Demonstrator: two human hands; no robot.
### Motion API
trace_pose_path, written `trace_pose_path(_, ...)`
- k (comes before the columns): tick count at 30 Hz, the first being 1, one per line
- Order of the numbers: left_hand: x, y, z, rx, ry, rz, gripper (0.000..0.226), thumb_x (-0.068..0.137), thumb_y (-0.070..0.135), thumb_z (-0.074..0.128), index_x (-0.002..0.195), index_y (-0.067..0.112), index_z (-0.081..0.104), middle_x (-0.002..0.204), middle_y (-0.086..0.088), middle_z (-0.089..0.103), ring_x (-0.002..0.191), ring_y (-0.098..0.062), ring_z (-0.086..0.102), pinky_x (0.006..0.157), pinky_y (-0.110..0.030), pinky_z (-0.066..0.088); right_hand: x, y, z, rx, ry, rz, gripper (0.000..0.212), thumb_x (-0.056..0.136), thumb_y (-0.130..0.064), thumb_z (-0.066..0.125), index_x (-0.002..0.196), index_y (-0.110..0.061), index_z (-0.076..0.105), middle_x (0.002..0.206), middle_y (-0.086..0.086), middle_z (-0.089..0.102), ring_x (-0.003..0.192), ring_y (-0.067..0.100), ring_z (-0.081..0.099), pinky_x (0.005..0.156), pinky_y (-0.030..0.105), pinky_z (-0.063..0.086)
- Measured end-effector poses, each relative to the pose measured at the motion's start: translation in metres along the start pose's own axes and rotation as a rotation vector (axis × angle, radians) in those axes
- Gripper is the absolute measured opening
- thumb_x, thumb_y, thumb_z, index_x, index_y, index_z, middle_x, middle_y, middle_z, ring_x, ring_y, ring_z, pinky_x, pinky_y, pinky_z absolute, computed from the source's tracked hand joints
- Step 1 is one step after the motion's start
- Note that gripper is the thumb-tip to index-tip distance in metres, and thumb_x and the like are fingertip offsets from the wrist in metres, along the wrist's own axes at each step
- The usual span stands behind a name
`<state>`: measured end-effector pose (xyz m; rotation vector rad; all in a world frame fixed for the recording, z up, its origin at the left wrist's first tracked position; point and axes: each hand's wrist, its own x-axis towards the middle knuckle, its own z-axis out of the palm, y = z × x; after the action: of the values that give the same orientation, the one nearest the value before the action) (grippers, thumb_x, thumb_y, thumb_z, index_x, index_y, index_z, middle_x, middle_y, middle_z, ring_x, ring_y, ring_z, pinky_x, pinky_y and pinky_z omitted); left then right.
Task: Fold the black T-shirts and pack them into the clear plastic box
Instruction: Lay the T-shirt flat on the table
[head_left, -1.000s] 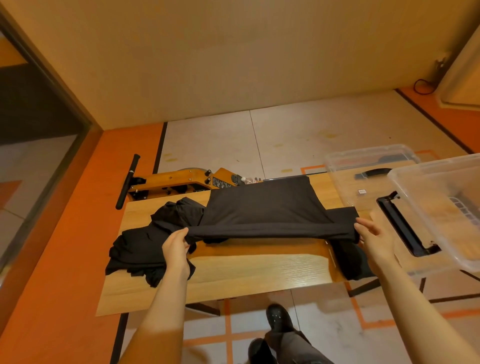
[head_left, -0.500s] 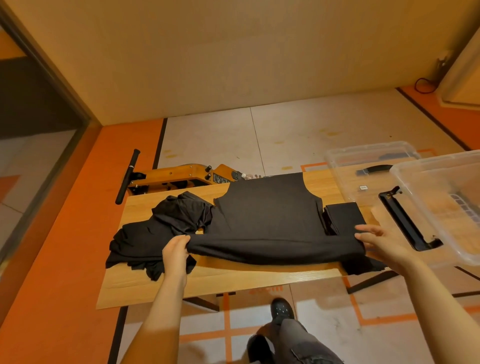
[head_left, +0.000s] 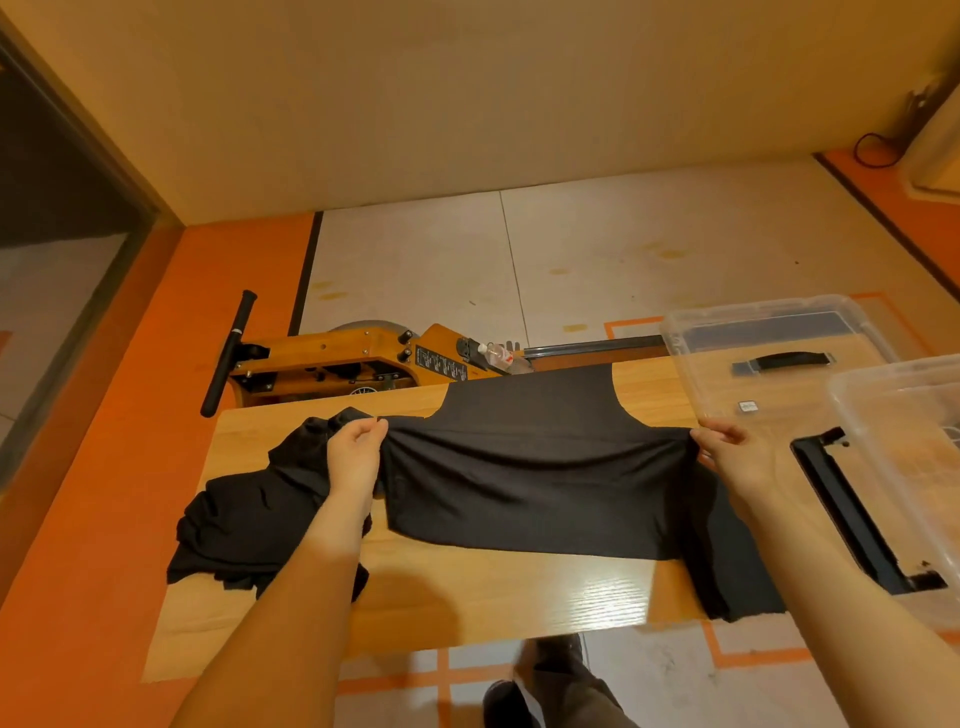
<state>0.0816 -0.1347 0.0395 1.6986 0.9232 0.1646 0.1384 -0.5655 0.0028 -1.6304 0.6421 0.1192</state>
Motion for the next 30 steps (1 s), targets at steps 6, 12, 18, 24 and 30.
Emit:
trace_pose_path(6, 0.052, 0.017, 0.03, -0.027, -0.002, -0.052, 0.014, 0.093, 0.019, 0.061, 0.102, 0.011, 0.068, 0.109, -0.006, 0.066, 0.106, -0.022, 0.059, 0.099, -0.039, 0.046, 0.048, -0.013, 0.026, -0.031, 0.03, 0.016, 0.019, 0.091, -0.003, 0.065, 0.109, -0.008, 0.063, 0.098, 0.008, 0.063, 0.103, 0.025, 0.061, 0.092, 0.033, 0.05)
trace_pose_path(12, 0.089, 0.027, 0.057, 0.008, 0.03, -0.039, 0.019, 0.094, 0.015, 0.06, 0.108, 0.005, 0.067, 0.106, -0.008, 0.065, 0.102, -0.022, 0.058, 0.09, -0.035, 0.046, 0.094, -0.025, 0.044, -0.105, 0.054, -0.015, 0.018, 0.092, -0.003, 0.064, 0.109, -0.006, 0.064, 0.11, 0.014, 0.062, 0.104, 0.028, 0.062, 0.089, 0.034, 0.052)
trace_pose_path(18, 0.121, 0.024, 0.076, 0.058, 0.064, -0.126, 0.011, 0.092, 0.016, 0.062, 0.1, 0.011, 0.067, 0.102, -0.006, 0.064, 0.102, -0.025, 0.059, 0.095, -0.042, 0.049, 0.12, -0.03, 0.062, -0.182, 0.065, -0.052, 0.021, 0.093, -0.005, 0.061, 0.114, -0.004, 0.064, 0.105, 0.009, 0.062, 0.103, 0.025, 0.06, 0.094, 0.037, 0.052)
trace_pose_path(24, 0.123, 0.019, 0.081, 0.189, 0.054, -0.101, 0.018, 0.094, 0.013, 0.053, 0.103, 0.007, 0.067, 0.09, -0.002, 0.059, 0.084, -0.017, 0.055, 0.074, -0.03, 0.046, 0.129, -0.02, 0.077, -0.39, 0.083, -0.104, 0.026, 0.093, -0.014, 0.065, 0.118, -0.007, 0.065, 0.114, 0.011, 0.066, 0.111, 0.028, 0.061, 0.102, 0.043, 0.048)
trace_pose_path(30, 0.09, -0.015, 0.063, 0.548, 0.033, 0.101, 0.026, 0.099, 0.018, 0.049, 0.12, 0.011, 0.063, 0.115, -0.01, 0.064, 0.107, -0.028, 0.059, 0.087, -0.037, 0.047, 0.086, -0.004, 0.102, -0.522, 0.021, -0.241, 0.031, 0.094, -0.011, 0.061, 0.125, -0.003, 0.06, 0.12, 0.014, 0.065, 0.113, 0.03, 0.06, 0.093, 0.035, 0.045)
